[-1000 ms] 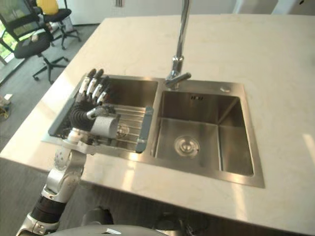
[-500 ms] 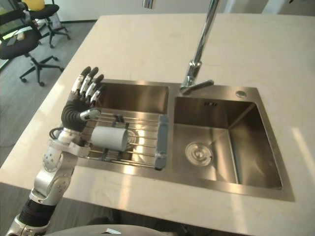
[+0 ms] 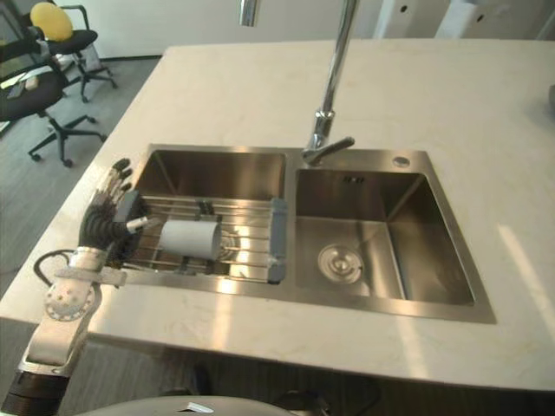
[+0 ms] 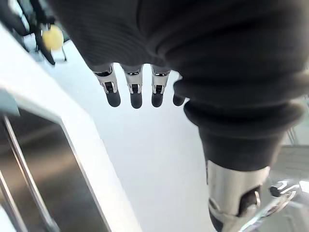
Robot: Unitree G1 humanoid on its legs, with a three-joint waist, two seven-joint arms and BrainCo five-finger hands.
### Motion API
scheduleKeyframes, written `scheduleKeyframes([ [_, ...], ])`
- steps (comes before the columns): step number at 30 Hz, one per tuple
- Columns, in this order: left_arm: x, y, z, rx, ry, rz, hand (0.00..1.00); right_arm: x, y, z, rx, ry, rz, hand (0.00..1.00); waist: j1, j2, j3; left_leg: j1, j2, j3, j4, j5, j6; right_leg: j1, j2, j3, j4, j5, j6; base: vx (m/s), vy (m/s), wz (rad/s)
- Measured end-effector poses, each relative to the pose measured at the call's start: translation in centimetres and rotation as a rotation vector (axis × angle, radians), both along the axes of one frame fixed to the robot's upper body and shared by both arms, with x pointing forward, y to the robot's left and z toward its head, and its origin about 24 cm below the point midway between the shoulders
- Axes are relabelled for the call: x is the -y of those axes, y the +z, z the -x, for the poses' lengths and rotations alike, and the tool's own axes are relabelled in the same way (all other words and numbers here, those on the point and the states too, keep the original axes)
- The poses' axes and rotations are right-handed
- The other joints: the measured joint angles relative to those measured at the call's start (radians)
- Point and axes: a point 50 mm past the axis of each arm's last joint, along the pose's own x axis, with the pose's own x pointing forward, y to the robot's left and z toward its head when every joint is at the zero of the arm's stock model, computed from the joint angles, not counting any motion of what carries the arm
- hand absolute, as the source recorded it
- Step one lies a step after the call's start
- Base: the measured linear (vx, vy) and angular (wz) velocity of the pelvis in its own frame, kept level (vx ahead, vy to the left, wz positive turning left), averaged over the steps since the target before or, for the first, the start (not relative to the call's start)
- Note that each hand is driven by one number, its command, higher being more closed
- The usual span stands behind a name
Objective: Walk over to the sink, pick up the cup, carry it to the dishwasher, place the cup inside the dishwasher, then close the dishwasher door
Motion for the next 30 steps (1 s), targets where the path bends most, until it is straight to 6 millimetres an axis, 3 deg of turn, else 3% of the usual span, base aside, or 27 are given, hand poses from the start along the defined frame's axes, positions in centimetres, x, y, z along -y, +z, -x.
scheduleKeyframes([
  [4, -1.3, 0.8, 0.6, 0.090, 0.057, -0.176, 0.00, 0.0, 0.0, -0.4, 0.010, 0.015, 0.007, 0.00, 0.016, -0.006, -0.003, -0.017, -0.007, -0.028, 0.000, 0.002, -0.002, 0.021, 0.002, -0.042, -0.022, -0.001, 0.003, 0.05, -0.026, 0.27],
  [12, -1.4, 0.9, 0.7, 0.202, 0.087, -0.509, 0.00, 0.0, 0.2, -2.3, 0.038, 0.038, 0.019, 0.00, 0.012, -0.005, -0.004, -0.011, -0.006, -0.033, 0.000, 0.003, -0.007, 0.052, 0.012, -0.064, -0.047, 0.000, 0.006, 0.05, -0.037, 0.06],
  [16, -1.3, 1.0, 0.3, 0.235, 0.059, -0.583, 0.00, 0.2, 0.2, -2.5, 0.038, 0.042, 0.023, 0.00, 0.009, 0.000, -0.006, -0.009, 0.001, -0.030, -0.001, 0.004, -0.010, 0.053, 0.019, -0.063, -0.048, -0.001, 0.004, 0.00, -0.026, -0.01],
  [21, 0.3, -0.7, 0.0, 0.144, -0.085, -0.637, 0.00, 0.3, 0.3, -2.6, 0.038, 0.052, 0.028, 0.00, -0.003, 0.001, -0.006, 0.004, 0.008, -0.015, -0.001, -0.001, -0.016, 0.056, 0.021, -0.052, -0.045, -0.003, 0.001, -0.03, -0.008, -0.08],
  [30, 0.8, -4.3, -0.6, -0.013, -0.149, -0.693, 0.00, 0.2, 0.2, -2.6, 0.037, 0.016, 0.004, 0.00, -0.022, -0.006, -0.006, 0.012, 0.010, 0.004, -0.001, -0.009, -0.017, 0.051, 0.021, -0.030, -0.046, -0.001, 0.002, -0.01, -0.004, -0.06],
])
